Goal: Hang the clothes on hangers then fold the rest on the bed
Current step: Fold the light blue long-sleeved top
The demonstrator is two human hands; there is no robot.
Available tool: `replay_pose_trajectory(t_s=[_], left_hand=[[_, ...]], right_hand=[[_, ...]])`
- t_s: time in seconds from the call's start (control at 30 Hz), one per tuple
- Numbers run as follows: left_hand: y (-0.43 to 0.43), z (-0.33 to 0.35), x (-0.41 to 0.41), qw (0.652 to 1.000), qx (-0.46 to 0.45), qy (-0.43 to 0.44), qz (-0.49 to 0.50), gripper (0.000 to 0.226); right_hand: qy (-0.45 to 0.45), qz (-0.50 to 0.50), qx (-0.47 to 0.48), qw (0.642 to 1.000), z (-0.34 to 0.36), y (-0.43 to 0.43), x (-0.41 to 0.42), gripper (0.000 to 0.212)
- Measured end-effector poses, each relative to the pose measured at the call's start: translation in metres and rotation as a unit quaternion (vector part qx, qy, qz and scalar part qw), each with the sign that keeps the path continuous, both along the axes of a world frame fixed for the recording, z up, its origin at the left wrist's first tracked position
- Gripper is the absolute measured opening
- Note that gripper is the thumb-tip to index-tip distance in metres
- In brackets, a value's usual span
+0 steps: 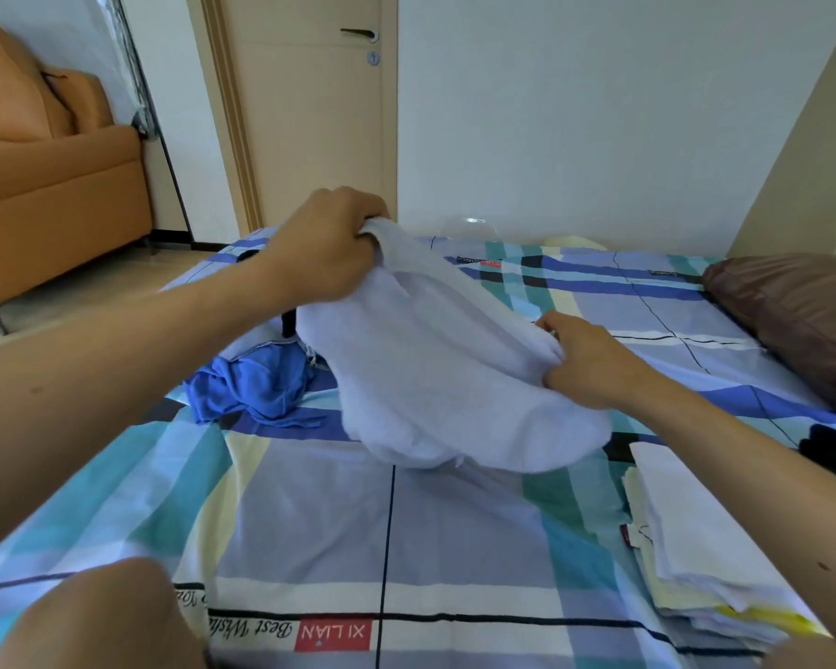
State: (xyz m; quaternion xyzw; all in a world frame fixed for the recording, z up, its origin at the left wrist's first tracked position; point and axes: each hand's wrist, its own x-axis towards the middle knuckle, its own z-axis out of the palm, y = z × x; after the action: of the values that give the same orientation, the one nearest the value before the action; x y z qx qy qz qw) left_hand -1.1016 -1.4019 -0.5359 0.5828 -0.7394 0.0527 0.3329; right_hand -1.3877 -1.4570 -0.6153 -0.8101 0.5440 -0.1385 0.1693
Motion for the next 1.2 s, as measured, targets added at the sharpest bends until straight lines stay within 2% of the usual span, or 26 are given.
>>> replay_pose_trajectory(t_s=[0.07, 0.17, 0.23, 0.27, 0.33, 0.37, 0.4, 0.43, 0.5, 0.53, 0.57, 0.67, 0.7, 0.8, 0.87, 0.9, 0.97, 1.03, 1.13, 1.17, 1.2], left_hand=[[-0.008, -0.002, 0.015, 0.996, 0.007, -0.047, 0.069, 0.035], [-0.018, -0.005, 0.026, 0.975, 0.140, -0.097, 0.144, 0.029], [-0.014, -0.008, 0.018, 0.958, 0.209, -0.150, 0.127, 0.049], [-0.009, -0.010, 0.008, 0.966, 0.196, -0.147, 0.082, 0.054], [0.006, -0.015, -0.019, 0.985, 0.152, -0.074, -0.037, 0.043], [0.013, -0.021, -0.032, 0.981, 0.171, -0.017, -0.088, 0.036], [0.016, -0.028, -0.045, 0.965, 0.220, 0.042, -0.134, 0.037], [0.019, -0.036, -0.055, 0.943, 0.271, 0.091, -0.168, 0.047], [0.021, -0.051, -0.064, 0.916, 0.324, 0.126, -0.201, 0.074], [0.021, -0.057, -0.065, 0.905, 0.338, 0.148, -0.213, 0.076], [0.023, -0.059, -0.064, 0.894, 0.347, 0.171, -0.224, 0.069], [0.024, -0.056, -0.063, 0.875, 0.334, 0.252, -0.241, 0.027], [0.025, -0.053, -0.063, 0.872, 0.324, 0.279, -0.238, 0.022], [0.025, -0.040, -0.066, 0.858, 0.291, 0.358, -0.227, 0.028], [0.023, -0.031, -0.066, 0.841, 0.270, 0.416, -0.216, 0.027], [0.021, -0.028, -0.066, 0.839, 0.258, 0.430, -0.211, 0.027], [0.016, -0.022, -0.067, 0.846, 0.233, 0.432, -0.211, 0.029], [0.013, -0.016, -0.066, 0.856, 0.220, 0.420, -0.207, 0.026], [0.006, -0.013, -0.062, 0.878, 0.204, 0.389, -0.191, 0.023], [0.006, -0.014, -0.060, 0.879, 0.202, 0.388, -0.190, 0.029], [0.006, -0.016, -0.059, 0.881, 0.202, 0.386, -0.184, 0.038]], right_hand=[[0.004, 0.001, 0.037, 0.999, 0.008, 0.003, -0.002, 0.027], [-0.092, 0.020, 0.115, 0.989, 0.027, 0.012, 0.001, 0.016], [-0.136, 0.028, 0.127, 0.982, 0.039, 0.018, 0.009, 0.014], [-0.151, 0.029, 0.123, 0.980, 0.044, 0.021, 0.014, 0.014], [-0.187, 0.031, 0.124, 0.974, 0.052, 0.025, 0.026, 0.019], [-0.204, 0.033, 0.129, 0.970, 0.057, 0.027, 0.033, 0.022], [-0.219, 0.034, 0.136, 0.966, 0.060, 0.029, 0.038, 0.023], [-0.233, 0.035, 0.144, 0.961, 0.063, 0.032, 0.043, 0.023], [-0.253, 0.034, 0.149, 0.955, 0.069, 0.036, 0.048, 0.023], [-0.260, 0.030, 0.143, 0.954, 0.072, 0.037, 0.049, 0.025], [-0.267, 0.022, 0.133, 0.954, 0.075, 0.038, 0.047, 0.026], [-0.287, 0.002, 0.114, 0.951, 0.078, 0.035, 0.036, 0.027], [-0.283, -0.002, 0.111, 0.953, 0.077, 0.034, 0.033, 0.029], [-0.245, 0.010, 0.104, 0.964, 0.074, 0.032, 0.026, 0.032], [-0.269, 0.037, 0.102, 0.957, 0.070, 0.034, 0.025, 0.031], [-0.308, 0.065, 0.120, 0.942, 0.067, 0.035, 0.024, 0.031], [-0.398, 0.143, 0.193, 0.885, 0.063, 0.039, 0.023, 0.019], [-0.419, 0.192, 0.252, 0.851, 0.061, 0.044, 0.022, 0.017], [-0.355, 0.187, 0.278, 0.873, 0.058, 0.046, 0.021, 0.029], [-0.320, 0.175, 0.268, 0.891, 0.056, 0.047, 0.021, 0.030], [-0.282, 0.159, 0.246, 0.914, 0.053, 0.047, 0.021, 0.021]])
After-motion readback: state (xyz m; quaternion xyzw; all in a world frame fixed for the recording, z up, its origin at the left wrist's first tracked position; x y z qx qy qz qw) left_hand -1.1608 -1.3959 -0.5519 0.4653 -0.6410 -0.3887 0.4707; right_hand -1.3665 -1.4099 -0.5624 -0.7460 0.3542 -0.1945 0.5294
